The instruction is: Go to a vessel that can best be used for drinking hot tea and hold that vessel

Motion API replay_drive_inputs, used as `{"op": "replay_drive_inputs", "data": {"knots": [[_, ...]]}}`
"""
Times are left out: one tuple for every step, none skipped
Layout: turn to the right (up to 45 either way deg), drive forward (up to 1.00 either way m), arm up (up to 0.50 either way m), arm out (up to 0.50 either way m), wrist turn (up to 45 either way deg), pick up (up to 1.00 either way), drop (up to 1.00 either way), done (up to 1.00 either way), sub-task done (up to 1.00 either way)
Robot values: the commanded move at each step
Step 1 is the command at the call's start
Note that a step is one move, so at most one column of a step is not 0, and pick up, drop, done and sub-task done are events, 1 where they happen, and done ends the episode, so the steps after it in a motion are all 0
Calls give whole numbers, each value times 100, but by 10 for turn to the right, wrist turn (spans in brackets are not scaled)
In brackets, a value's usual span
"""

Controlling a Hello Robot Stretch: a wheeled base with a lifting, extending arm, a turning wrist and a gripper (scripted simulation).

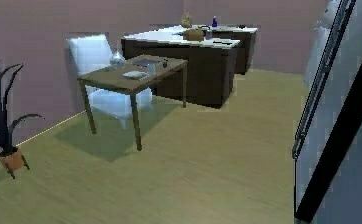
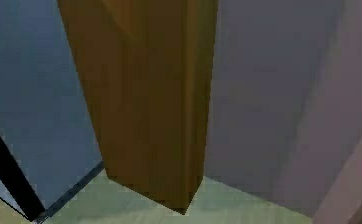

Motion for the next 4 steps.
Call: {"op": "replay_drive_inputs", "data": {"knots": [[0,100,0,0,0,0,0,0,0],[30,0,0,0,0,0,0,0,0],[0,35,0,0,0,0,0,0,0],[-450,0,0,0,0,0,0,0,0]]}}
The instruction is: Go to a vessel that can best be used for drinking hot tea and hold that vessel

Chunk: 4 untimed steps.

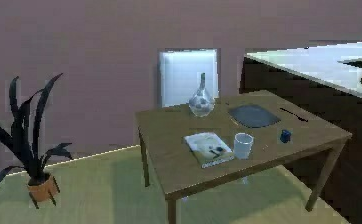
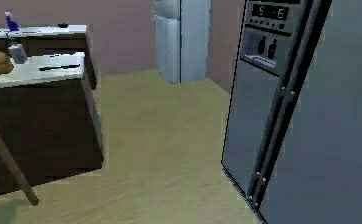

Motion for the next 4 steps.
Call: {"op": "replay_drive_inputs", "data": {"knots": [[-450,0,0,0,0,0,0,0,0],[-210,0,0,0,0,0,0,0,0],[450,0,0,0,0,0,0,0,0],[360,0,0,0,0,0,0,0,0]]}}
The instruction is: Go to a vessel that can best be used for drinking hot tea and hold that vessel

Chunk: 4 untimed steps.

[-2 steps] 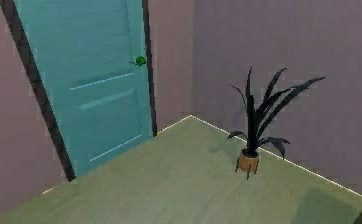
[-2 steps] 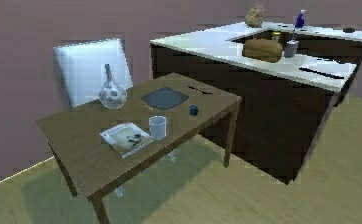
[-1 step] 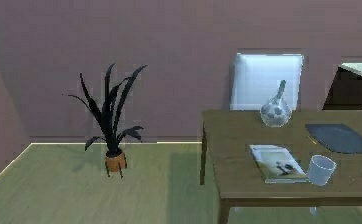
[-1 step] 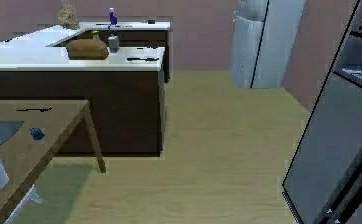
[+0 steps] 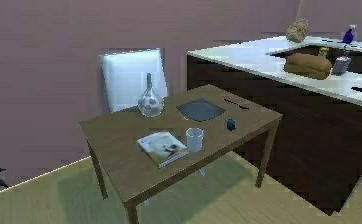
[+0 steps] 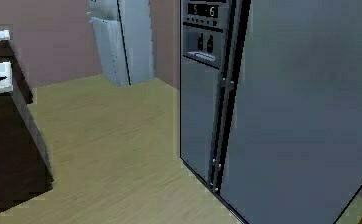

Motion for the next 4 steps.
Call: {"op": "replay_drive_inputs", "data": {"knots": [[0,30,0,0,0,0,0,0,0],[-450,0,0,0,0,0,0,0,0],[-330,0,0,0,0,0,0,0,0],[0,0,50,0,0,0,0,0,0]]}}
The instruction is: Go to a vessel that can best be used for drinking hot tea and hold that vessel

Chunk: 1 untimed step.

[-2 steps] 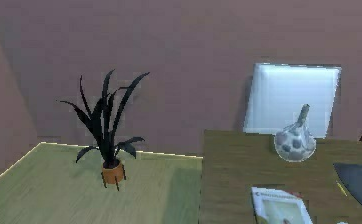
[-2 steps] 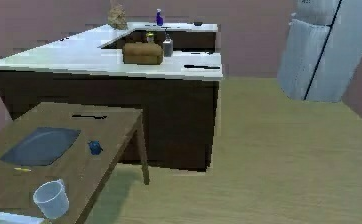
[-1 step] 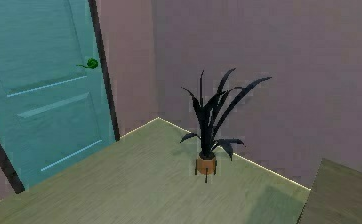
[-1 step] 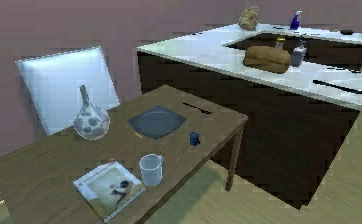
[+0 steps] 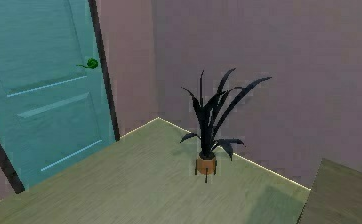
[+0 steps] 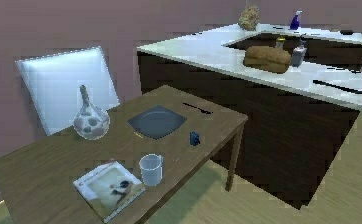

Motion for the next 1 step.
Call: {"op": "replay_drive_inputs", "data": {"knots": [[0,0,32,0,0,0,0,0,0]]}}
